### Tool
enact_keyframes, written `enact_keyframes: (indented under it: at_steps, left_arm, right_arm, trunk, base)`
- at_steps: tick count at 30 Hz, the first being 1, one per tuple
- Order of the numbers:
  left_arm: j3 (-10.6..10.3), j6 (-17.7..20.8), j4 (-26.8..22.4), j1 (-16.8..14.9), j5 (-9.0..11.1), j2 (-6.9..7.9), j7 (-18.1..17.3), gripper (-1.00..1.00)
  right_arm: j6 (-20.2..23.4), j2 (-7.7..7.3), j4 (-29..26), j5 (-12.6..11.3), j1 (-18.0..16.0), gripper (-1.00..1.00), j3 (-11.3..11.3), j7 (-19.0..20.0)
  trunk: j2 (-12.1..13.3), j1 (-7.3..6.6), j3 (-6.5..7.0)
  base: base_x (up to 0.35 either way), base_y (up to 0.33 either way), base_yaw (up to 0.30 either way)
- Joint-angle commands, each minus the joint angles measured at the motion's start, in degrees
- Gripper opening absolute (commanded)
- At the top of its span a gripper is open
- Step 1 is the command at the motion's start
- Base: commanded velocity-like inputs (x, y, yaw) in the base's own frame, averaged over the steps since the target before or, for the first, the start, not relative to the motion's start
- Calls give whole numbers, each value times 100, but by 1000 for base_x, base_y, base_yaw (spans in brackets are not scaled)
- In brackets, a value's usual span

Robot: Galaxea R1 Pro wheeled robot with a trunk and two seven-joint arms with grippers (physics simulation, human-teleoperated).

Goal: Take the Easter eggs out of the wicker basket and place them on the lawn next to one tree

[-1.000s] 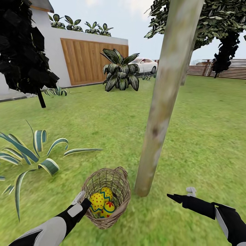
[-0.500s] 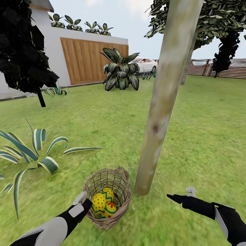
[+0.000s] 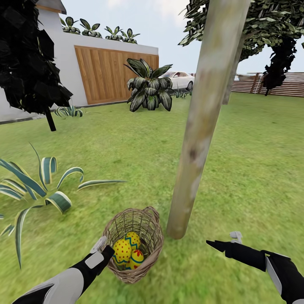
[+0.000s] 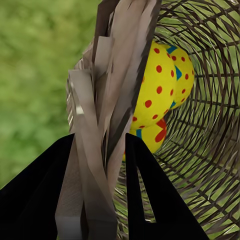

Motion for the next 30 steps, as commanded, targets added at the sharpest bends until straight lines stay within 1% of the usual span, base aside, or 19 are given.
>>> enact_keyframes:
  at_steps: [1,17,18,19,20,21,24,26,30]
  left_arm:
    - [52,14,-17,-2,-18,-3,21,-100]
    - [55,14,-17,-2,-18,-3,21,-100]
    - [57,759,-385,-2,-10,199,21,-100]
    - [71,727,-352,18,32,234,21,-100]
    - [187,761,-318,19,34,250,21,-100]
    - [242,794,-331,29,39,277,21,100]
    - [146,890,-300,66,43,294,21,100]
    - [82,879,-296,68,43,295,21,100]
    - [75,782,-293,68,45,295,21,100]
  right_arm:
    - [54,4,-1,-11,-4,100,-11,19]
    - [54,5,-1,-11,-4,100,-6,10]
    - [45,38,-3,22,-4,100,28,-23]
    - [48,43,13,55,-11,100,60,-55]
    - [47,40,14,68,-11,100,92,-59]
    - [46,35,16,42,-15,100,87,-58]
    - [46,36,23,41,-26,100,70,-60]
    - [46,34,25,41,-27,100,67,-60]
    - [46,33,26,36,-27,100,67,-60]
  trunk:
    - [-44,22,-23]
    - [-686,373,-310]
    - [-680,370,-308]
    - [-680,370,-308]
    - [-680,370,-308]
    - [-680,370,-308]
    - [-680,370,-308]
    - [-680,370,-308]
    - [-680,370,-308]
  base:
    - [0,0,0]
    - [0,0,0]
    - [0,0,0]
    - [0,0,0]
    - [0,0,0]
    - [0,0,0]
    - [0,0,0]
    - [0,0,0]
    - [0,0,0]
